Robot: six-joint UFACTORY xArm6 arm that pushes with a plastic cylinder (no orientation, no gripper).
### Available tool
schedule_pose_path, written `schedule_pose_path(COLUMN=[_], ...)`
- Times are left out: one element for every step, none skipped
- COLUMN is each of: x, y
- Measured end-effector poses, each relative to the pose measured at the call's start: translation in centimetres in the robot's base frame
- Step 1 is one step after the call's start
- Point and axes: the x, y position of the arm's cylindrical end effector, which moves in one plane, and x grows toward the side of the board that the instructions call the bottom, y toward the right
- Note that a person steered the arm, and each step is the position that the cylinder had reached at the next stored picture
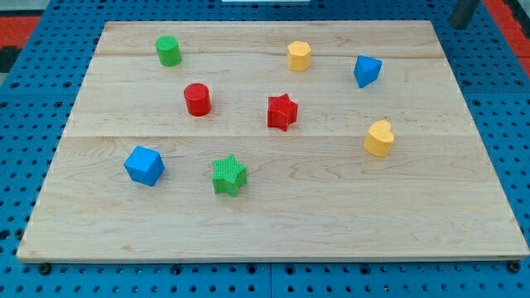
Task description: Point your arm at the top right
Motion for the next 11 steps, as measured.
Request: schedule_pose_path(x=[0.0,0.1,0.2,0.2,0.9,0.9,0.6,0.4,0.3,0.4,1.9], y=[0.0,0.0,-0.4,-0.4,-0.4,-0.6,-3.1,-3.2,-3.2,-3.2,-3.5])
